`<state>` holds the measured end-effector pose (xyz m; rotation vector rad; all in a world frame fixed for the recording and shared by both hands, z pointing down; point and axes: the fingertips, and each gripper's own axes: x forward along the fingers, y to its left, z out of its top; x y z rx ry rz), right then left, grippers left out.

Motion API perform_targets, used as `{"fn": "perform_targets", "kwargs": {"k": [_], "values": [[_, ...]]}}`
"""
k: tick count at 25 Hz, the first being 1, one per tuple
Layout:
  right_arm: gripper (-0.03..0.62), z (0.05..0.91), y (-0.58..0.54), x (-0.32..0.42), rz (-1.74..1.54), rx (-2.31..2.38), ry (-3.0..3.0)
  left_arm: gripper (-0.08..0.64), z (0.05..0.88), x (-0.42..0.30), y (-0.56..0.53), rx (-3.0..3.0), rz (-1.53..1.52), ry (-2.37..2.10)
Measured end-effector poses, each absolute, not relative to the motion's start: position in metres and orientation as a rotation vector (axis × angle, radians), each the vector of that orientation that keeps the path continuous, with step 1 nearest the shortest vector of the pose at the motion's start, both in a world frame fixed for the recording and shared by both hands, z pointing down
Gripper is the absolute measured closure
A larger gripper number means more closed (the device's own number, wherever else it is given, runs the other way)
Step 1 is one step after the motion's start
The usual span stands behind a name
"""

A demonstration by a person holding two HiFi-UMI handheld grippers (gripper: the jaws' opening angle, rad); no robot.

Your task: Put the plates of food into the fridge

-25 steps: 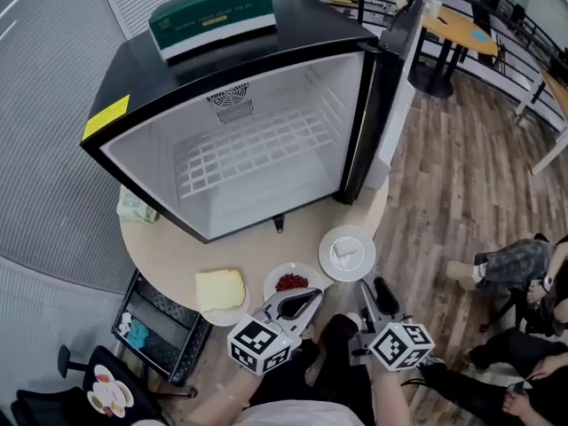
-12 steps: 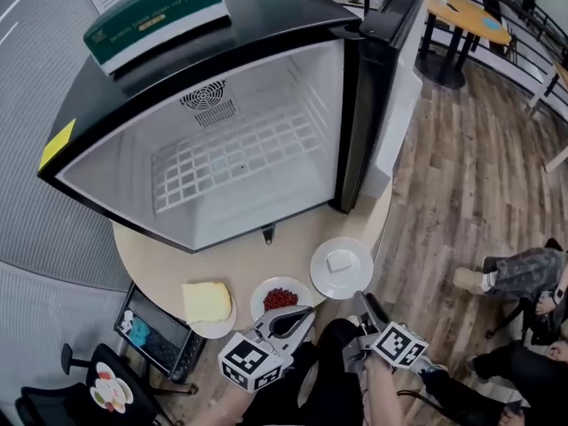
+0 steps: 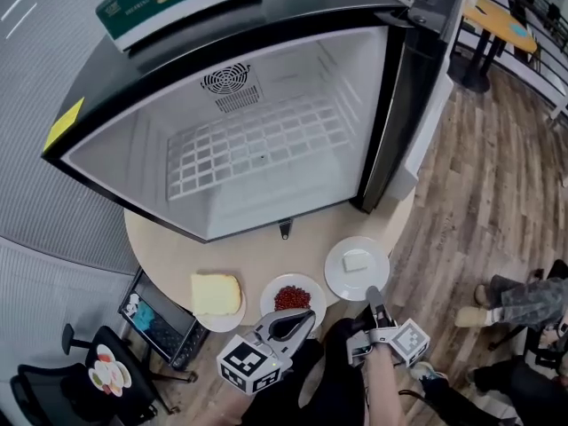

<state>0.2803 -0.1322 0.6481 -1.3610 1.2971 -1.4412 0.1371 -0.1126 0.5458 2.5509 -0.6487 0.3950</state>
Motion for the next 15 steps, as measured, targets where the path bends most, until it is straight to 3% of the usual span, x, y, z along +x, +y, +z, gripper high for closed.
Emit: {"fn": "perform_targets", "kwargs": {"k": [15], "values": [[0.574,0.613,-0.122,0.279,-1.409,-1.295,1.233,0.555,0.52,0.115,-0.115,2.596,0.351,-0.694]]}}
